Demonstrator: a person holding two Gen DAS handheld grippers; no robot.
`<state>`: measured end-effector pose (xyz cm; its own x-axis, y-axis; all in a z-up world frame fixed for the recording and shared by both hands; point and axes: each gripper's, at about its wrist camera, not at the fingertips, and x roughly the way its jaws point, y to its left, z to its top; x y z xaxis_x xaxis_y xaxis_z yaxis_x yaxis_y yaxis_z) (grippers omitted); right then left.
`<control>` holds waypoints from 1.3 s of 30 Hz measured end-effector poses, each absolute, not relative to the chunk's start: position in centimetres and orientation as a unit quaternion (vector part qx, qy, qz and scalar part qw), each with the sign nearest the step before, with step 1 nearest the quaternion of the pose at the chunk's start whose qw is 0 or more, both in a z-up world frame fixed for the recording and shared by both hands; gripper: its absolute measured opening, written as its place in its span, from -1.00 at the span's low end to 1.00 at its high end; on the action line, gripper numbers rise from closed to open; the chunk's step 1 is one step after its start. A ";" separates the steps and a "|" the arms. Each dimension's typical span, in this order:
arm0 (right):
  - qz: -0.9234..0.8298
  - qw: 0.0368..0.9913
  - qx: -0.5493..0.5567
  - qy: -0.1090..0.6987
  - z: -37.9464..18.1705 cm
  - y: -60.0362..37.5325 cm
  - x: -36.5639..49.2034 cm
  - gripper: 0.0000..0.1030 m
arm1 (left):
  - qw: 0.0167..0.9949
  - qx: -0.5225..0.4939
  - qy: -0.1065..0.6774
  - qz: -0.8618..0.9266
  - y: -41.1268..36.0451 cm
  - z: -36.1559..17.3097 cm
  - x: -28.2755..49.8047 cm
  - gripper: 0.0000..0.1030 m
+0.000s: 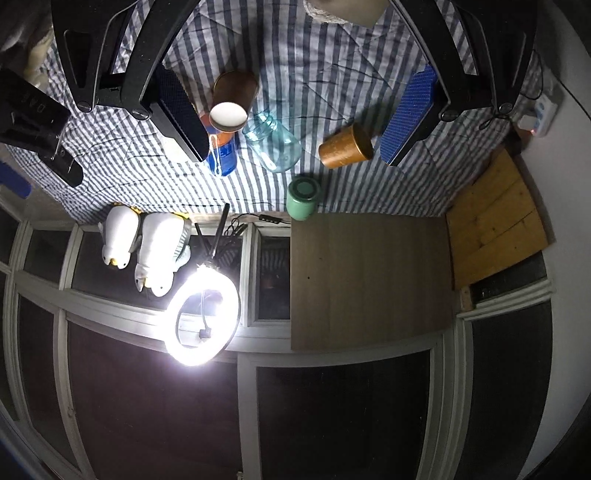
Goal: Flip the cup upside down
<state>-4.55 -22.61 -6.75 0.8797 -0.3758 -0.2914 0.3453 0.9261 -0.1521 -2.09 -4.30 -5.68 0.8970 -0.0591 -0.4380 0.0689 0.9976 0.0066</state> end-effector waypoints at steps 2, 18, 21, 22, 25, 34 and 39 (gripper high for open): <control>-0.184 0.969 -0.045 0.156 -6.8 -22.4 -4.9 0.97 | 0.974 0.007 0.226 -0.033 -4.1 -5.7 -2.4 0.86; -0.153 0.978 -0.014 0.140 -6.2 -21.6 -7.0 0.97 | 0.973 0.004 0.226 -0.033 -4.1 -5.6 -4.0 0.91; -0.151 0.979 -0.012 0.135 -6.0 -21.5 -7.3 0.97 | 0.975 0.001 0.222 -0.030 -3.9 -5.4 -4.3 0.91; -0.151 0.980 -0.011 0.132 -5.9 -21.5 -7.4 0.97 | 0.975 0.000 0.221 -0.029 -3.9 -5.4 -4.4 0.91; -0.150 0.980 -0.010 0.126 -5.7 -21.5 -7.7 0.97 | 0.975 -0.002 0.220 -0.027 -3.8 -5.3 -4.4 0.91; -0.145 0.982 -0.006 0.120 -5.6 -21.5 -7.5 0.98 | 0.975 -0.001 0.219 -0.024 -3.9 -5.3 -4.2 0.91; -0.144 0.982 -0.007 0.123 -5.7 -21.4 -7.2 0.97 | 0.976 -0.001 0.219 -0.022 -4.0 -5.3 -3.9 0.91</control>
